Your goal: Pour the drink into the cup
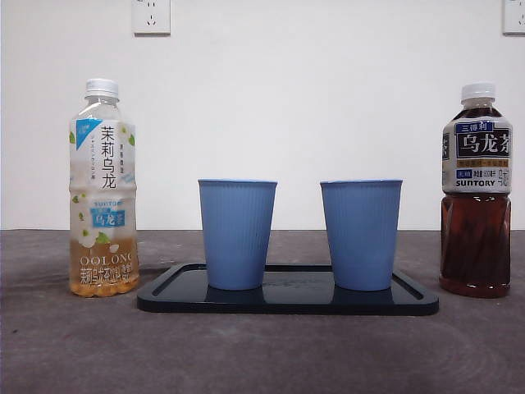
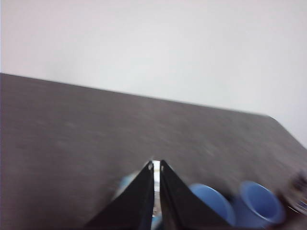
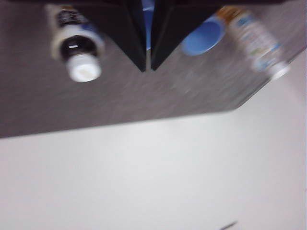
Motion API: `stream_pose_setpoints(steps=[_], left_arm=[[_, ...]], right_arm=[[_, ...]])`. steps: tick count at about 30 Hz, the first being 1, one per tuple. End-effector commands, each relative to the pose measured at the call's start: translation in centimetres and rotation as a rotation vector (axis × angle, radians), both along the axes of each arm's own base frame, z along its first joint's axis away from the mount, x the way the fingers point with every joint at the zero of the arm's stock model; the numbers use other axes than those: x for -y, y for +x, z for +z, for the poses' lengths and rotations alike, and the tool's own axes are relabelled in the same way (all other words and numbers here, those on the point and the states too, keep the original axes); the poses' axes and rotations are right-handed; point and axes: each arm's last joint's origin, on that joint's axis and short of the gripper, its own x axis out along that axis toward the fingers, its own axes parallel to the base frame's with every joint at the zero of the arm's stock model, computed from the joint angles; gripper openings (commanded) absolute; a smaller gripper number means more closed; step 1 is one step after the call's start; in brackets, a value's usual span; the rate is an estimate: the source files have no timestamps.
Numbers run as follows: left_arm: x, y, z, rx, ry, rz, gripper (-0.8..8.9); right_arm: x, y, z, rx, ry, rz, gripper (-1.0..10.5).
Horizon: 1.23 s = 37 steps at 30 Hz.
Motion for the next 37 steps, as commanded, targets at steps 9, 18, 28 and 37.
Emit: stream_pose_setpoints(steps=[9, 18, 28, 37], left_arm=[[2.6, 1.3, 1.2, -0.115, 0.077, -0.394, 0.17], [3.4, 1.0, 1.5, -0.071, 0.089, -0.469, 0.3], [3.4, 1.0, 1.5, -0.068, 0.089, -0.468, 3.17], [3.4, 1.0, 1.5, -0.068, 0.088, -0.467, 5.1]], right_arm=[[-0.7, 1.8, 1.7, -0.076, -0.138, 0.251, 0.1], [-1.2, 1.8, 1.1, -0.1, -0.203, 0.31, 0.1], [-1.2, 1.9, 1.0, -0.106, -0.203, 0.299, 4.0], [-1.2, 1.9, 1.0, -0.131, -0.167, 0.3, 5.3]])
